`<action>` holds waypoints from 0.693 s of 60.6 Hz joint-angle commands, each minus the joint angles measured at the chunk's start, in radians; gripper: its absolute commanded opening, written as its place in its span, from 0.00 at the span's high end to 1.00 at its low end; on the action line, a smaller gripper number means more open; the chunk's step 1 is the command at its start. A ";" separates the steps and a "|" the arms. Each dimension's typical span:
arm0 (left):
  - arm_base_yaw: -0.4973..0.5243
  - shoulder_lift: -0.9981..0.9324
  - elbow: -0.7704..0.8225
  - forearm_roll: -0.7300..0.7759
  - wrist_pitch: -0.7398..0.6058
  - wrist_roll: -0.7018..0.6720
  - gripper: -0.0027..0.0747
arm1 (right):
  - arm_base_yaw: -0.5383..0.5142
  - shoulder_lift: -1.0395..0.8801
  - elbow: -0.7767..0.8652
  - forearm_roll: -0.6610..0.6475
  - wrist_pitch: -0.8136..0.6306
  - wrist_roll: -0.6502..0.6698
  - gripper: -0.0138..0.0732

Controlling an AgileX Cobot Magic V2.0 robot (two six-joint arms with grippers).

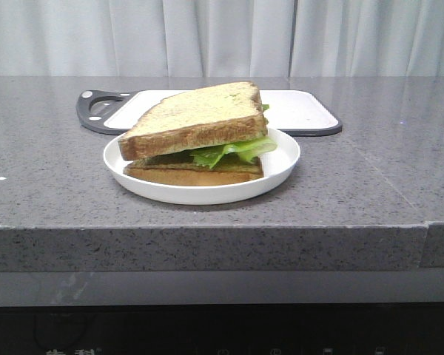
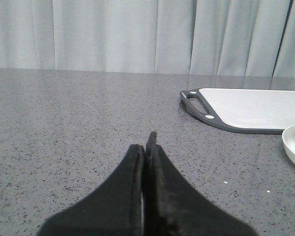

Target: Left arm grabs bread, right arm adds lettuce

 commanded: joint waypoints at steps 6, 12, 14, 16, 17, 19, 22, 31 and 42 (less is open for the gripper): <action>0.003 -0.019 0.005 -0.008 -0.083 0.000 0.99 | -0.008 -0.184 0.261 -0.012 -0.379 -0.008 0.92; 0.003 -0.019 0.005 -0.008 -0.083 0.000 0.99 | -0.033 -0.294 0.411 -0.012 -0.486 -0.008 0.92; 0.003 -0.019 0.005 -0.008 -0.083 0.000 0.99 | -0.044 -0.327 0.452 -0.012 -0.507 -0.008 0.92; 0.003 -0.019 0.005 -0.008 -0.083 0.000 0.99 | -0.053 -0.353 0.481 -0.012 -0.520 -0.008 0.92; 0.003 -0.019 0.005 -0.008 -0.083 0.000 0.99 | -0.057 -0.365 0.494 -0.012 -0.524 -0.008 0.92; 0.003 -0.019 0.005 -0.008 -0.083 0.000 0.99 | -0.061 -0.392 0.524 -0.012 -0.535 -0.008 0.92; 0.003 -0.019 0.005 -0.008 -0.083 0.000 0.99 | -0.064 -0.422 0.560 -0.012 -0.551 -0.008 0.92; 0.003 -0.019 0.005 -0.008 -0.083 0.000 0.99 | -0.079 -0.428 0.575 -0.010 -0.539 -0.008 0.92; 0.003 -0.017 0.005 -0.008 -0.083 0.000 0.99 | -0.094 -0.427 0.575 -0.010 -0.540 -0.008 0.92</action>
